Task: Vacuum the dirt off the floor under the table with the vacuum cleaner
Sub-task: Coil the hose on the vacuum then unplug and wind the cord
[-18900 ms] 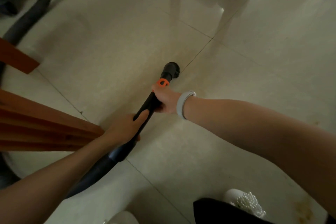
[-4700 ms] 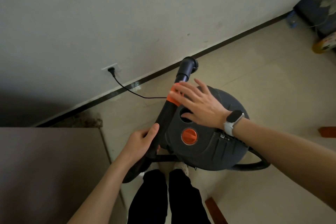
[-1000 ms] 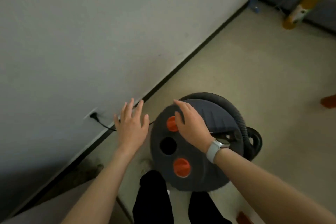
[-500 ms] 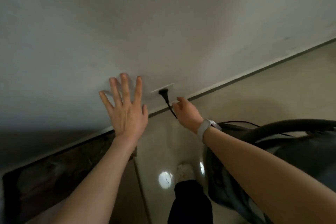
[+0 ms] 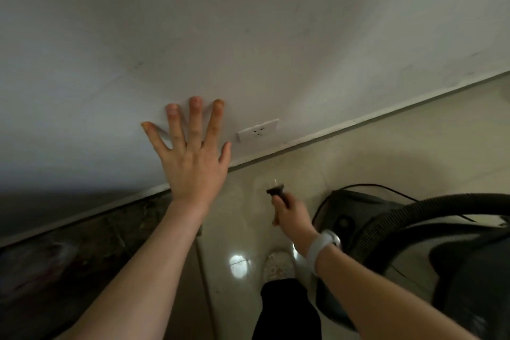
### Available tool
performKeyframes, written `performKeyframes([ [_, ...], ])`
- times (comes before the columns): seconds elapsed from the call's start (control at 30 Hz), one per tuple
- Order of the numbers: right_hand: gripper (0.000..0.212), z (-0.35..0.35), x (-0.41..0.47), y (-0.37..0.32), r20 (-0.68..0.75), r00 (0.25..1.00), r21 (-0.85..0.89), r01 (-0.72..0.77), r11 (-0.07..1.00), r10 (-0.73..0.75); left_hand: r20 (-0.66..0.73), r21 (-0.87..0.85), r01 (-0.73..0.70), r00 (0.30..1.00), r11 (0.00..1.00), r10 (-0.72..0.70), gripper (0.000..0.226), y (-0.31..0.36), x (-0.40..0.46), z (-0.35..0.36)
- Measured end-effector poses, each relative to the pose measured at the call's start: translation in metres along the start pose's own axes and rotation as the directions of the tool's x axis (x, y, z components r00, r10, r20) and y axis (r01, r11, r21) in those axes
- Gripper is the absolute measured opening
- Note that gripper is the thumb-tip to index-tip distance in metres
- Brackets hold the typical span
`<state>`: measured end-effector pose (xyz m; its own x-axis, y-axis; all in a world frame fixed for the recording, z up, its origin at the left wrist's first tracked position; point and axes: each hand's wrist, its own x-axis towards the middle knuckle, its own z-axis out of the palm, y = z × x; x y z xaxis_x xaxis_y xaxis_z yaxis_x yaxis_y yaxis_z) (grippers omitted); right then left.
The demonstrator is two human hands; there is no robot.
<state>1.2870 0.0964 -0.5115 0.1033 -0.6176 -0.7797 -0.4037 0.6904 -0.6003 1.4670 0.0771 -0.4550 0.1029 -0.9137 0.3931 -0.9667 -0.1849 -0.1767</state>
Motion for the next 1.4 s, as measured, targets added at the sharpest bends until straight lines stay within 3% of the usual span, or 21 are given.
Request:
performKeyframes([
  [0.1, 0.017, -0.026, -0.037, 0.001, -0.109, 0.994, 0.183, 0.011, 0.983, 0.009, 0.131, -0.123, 0.003, 0.991, 0.992, 0.014, 0.099, 0.006, -0.005, -0.029],
  [0.2, 0.016, -0.055, -0.068, -0.034, -0.191, 0.982, 0.307, 0.064, 0.949, -0.005, 0.289, -0.228, 0.141, 0.955, 0.963, -0.072, 0.095, 0.020, -0.013, -0.064],
  [0.27, 0.018, -0.074, -0.091, -0.060, -0.204, 0.978, 0.400, 0.122, 0.908, -0.042, 0.447, -0.286, 0.234, 0.890, 0.929, -0.086, 0.081, 0.035, -0.013, -0.090],
  [0.33, 0.019, -0.095, -0.121, -0.088, -0.218, 0.973, 0.517, 0.177, 0.838, -0.071, 0.635, -0.392, 0.378, 0.771, 0.839, -0.050, 0.058, 0.051, -0.010, -0.117],
  [0.4, 0.018, -0.118, -0.153, -0.116, -0.202, 0.975, 0.656, 0.205, 0.726, -0.093, 0.801, -0.441, 0.669, 0.594, 0.598, -0.074, 0.025, 0.073, -0.002, -0.147],
  [0.47, 0.018, -0.140, -0.188, -0.137, -0.178, 0.974, 0.727, 0.228, 0.648, -0.143, 0.957, -0.281, 0.955, 0.286, 0.099, -0.040, 0.019, 0.100, 0.010, -0.181],
  [0.5, 0.018, -0.150, -0.207, -0.144, -0.171, 0.969, 0.736, 0.244, 0.632, -0.176, 0.991, -0.113, 0.981, 0.124, -0.160, 0.059, 0.023, 0.114, 0.017, -0.197],
  [0.53, 0.017, -0.160, -0.226, -0.147, -0.174, 0.962, 0.724, 0.271, 0.635, -0.212, 0.985, 0.026, 0.945, 0.031, -0.327, 0.168, 0.030, 0.126, 0.022, -0.212],
  [0.63, 0.015, -0.188, -0.284, -0.149, -0.198, 0.925, 0.617, 0.375, 0.692, -0.325, 0.929, 0.278, 0.759, -0.056, -0.589, 0.366, 0.055, 0.154, 0.040, -0.259],
  [0.73, 0.012, -0.205, -0.334, -0.138, -0.172, 0.901, 0.554, 0.423, 0.717, -0.399, 0.912, 0.371, 0.607, -0.094, -0.703, 0.400, 0.036, 0.172, 0.053, -0.287],
  [0.77, 0.012, -0.212, -0.345, -0.132, -0.163, 0.900, 0.517, 0.427, 0.742, -0.404, 0.937, 0.309, 0.667, -0.093, -0.678, 0.336, 0.022, 0.179, 0.055, -0.290],
  [0.8, 0.010, -0.221, -0.352, -0.123, -0.141, 0.904, 0.434, 0.423, 0.795, -0.404, 0.972, 0.184, 0.789, -0.059, -0.586, 0.226, 0.016, 0.183, 0.056, -0.295],
  [0.83, 0.008, -0.232, -0.356, -0.114, -0.107, 0.911, 0.316, 0.412, 0.855, -0.399, 0.993, 0.044, 0.909, 0.004, -0.414, 0.114, 0.020, 0.185, 0.058, -0.299],
  [0.9, 0.021, -0.253, -0.356, -0.095, -0.045, 0.929, 0.068, 0.370, 0.927, -0.368, 0.961, -0.273, 0.961, 0.270, -0.037, -0.060, 0.026, 0.178, 0.063, -0.301],
  [0.97, 0.035, -0.274, -0.347, -0.079, -0.036, 0.945, -0.115, 0.320, 0.940, -0.326, 0.860, -0.501, 0.858, 0.508, 0.111, -0.041, 0.030, 0.163, 0.072, -0.311],
  [1.03, 0.053, -0.289, -0.337, -0.076, -0.075, 0.946, -0.275, 0.285, 0.918, -0.316, 0.777, -0.628, 0.767, 0.627, 0.131, 0.054, 0.029, 0.150, 0.079, -0.325],
  [1.13, 0.073, -0.298, -0.324, -0.100, -0.139, 0.891, -0.428, 0.339, 0.838, -0.431, 0.704, -0.709, 0.690, 0.682, 0.143, 0.201, 0.028, 0.133, 0.079, -0.353],
  [1.23, 0.081, -0.290, -0.313, -0.135, -0.066, 0.833, -0.637, 0.389, 0.666, -0.550, 0.616, -0.781, 0.617, 0.737, 0.094, 0.278, 0.032, 0.121, 0.073, -0.378],
  [1.27, 0.073, -0.287, -0.307, -0.143, -0.035, 0.826, -0.703, 0.380, 0.601, -0.563, 0.585, -0.802, 0.594, 0.759, 0.062, 0.286, 0.034, 0.117, 0.073, -0.383],
  [1.33, 0.037, -0.281, -0.304, -0.153, 0.040, 0.838, -0.786, 0.362, 0.501, -0.543, 0.557, -0.821, 0.570, 0.791, 0.026, 0.255, 0.038, 0.109, 0.074, -0.389],
  [1.4, 0.021, -0.284, -0.311, -0.157, 0.090, 0.874, -0.782, 0.359, 0.509, -0.477, 0.572, -0.820, 0.569, 0.803, 0.068, 0.167, 0.036, 0.104, 0.071, -0.388],
])
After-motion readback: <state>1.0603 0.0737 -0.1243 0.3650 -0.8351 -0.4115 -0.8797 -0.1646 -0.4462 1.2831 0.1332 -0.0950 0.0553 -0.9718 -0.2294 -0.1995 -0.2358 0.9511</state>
